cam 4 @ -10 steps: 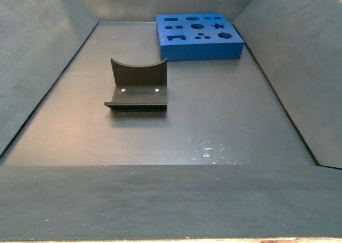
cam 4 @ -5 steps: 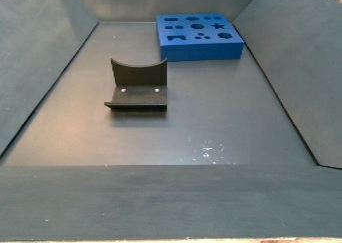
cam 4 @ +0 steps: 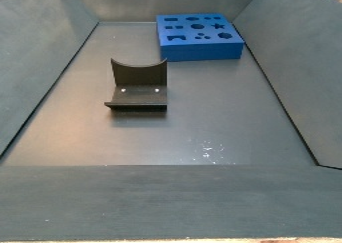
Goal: Pick up the star object. Move up. Move to above the board. Insert the star object.
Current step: Insert the star object.
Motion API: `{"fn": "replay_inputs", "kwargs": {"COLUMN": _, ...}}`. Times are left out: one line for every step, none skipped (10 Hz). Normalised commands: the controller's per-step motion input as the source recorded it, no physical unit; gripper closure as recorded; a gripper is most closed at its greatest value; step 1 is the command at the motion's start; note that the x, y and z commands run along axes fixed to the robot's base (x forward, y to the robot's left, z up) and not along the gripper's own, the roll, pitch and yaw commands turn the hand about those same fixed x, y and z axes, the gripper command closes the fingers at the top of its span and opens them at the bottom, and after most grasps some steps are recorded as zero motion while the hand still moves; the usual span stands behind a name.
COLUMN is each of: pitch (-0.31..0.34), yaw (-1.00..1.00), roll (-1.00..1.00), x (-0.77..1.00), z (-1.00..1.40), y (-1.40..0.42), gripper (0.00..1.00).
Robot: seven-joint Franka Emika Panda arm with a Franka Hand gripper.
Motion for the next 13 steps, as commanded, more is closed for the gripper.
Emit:
{"fn": "replay_inputs", "kwargs": {"pitch": -0.081, "yaw": 0.0, "roll": 0.09, "x": -0.7, "z": -0.71, "y": -0.57, "gripper": 1.0}}
{"fn": "replay_inputs", "kwargs": {"pitch": -0.1, "yaw": 0.0, "roll": 0.0, "x": -0.56, "z": -0.83, "y": -0.57, "gripper": 1.0}}
{"fn": "replay_inputs", "kwargs": {"pitch": -0.123, "yaw": 0.0, "roll": -0.01, "x": -0.46, "z": -0.84, "y": -0.57, "gripper": 1.0}}
{"fn": "replay_inputs", "kwargs": {"pitch": -0.084, "yaw": 0.0, "roll": -0.03, "x": -0.38, "z": -0.86, "y": -0.57, "gripper": 1.0}}
{"fn": "replay_inputs", "kwargs": {"pitch": -0.029, "yaw": 0.0, "roll": -0.08, "x": -0.24, "z": -0.86, "y": -0.47, "gripper": 1.0}}
{"fn": "replay_inputs", "kwargs": {"pitch": -0.031, "yaw": 0.0, "roll": -0.15, "x": -0.13, "z": -0.78, "y": -0.21, "gripper": 1.0}}
{"fn": "replay_inputs", "kwargs": {"pitch": -0.033, "yaw": 0.01, "roll": -0.23, "x": -0.02, "z": -0.69, "y": 0.0, "gripper": 1.0}}
{"fn": "replay_inputs", "kwargs": {"pitch": -0.064, "yaw": 0.0, "roll": -0.22, "x": -0.03, "z": -0.75, "y": 0.24, "gripper": 1.0}}
{"fn": "replay_inputs", "kwargs": {"pitch": 0.0, "yaw": 0.04, "roll": -0.08, "x": 0.0, "z": -0.14, "y": 0.0, "gripper": 1.0}}
{"fn": "replay_inputs", "kwargs": {"pitch": -0.073, "yaw": 0.0, "roll": 0.0, "x": 0.0, "z": -0.17, "y": -0.01, "gripper": 1.0}}
{"fn": "replay_inputs", "kwargs": {"pitch": -0.15, "yaw": 0.0, "roll": 0.0, "x": -0.41, "z": -1.0, "y": 0.0, "gripper": 1.0}}
{"fn": "replay_inputs", "kwargs": {"pitch": -0.16, "yaw": 0.01, "roll": 0.0, "x": -0.37, "z": -0.99, "y": 0.09, "gripper": 1.0}}
{"fn": "replay_inputs", "kwargs": {"pitch": -0.154, "yaw": 0.15, "roll": -0.12, "x": 0.0, "z": -0.44, "y": 0.2, "gripper": 1.0}}
